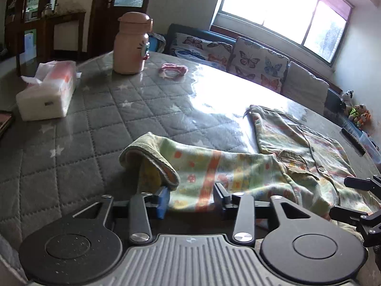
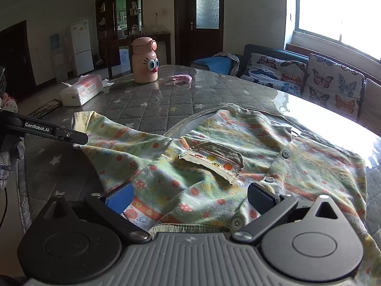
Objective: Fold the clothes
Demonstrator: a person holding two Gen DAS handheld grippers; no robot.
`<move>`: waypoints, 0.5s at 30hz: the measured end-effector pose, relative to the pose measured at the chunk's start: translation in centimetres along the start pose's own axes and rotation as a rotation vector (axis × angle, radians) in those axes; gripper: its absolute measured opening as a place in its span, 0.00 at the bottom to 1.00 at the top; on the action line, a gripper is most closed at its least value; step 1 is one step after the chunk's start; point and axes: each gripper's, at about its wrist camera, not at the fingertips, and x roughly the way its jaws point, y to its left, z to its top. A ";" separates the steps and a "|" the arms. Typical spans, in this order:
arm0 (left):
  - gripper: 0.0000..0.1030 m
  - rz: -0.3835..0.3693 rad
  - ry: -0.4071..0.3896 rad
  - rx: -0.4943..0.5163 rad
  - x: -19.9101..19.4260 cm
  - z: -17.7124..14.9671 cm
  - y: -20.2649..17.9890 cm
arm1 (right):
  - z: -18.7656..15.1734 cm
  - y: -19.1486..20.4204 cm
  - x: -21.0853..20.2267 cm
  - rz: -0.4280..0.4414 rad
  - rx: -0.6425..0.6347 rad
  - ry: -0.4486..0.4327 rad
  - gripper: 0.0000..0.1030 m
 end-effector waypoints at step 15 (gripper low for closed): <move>0.75 -0.026 0.025 -0.218 0.4 3.5 6.0 | -0.2 0.0 0.4 -0.006 0.018 0.004 1.00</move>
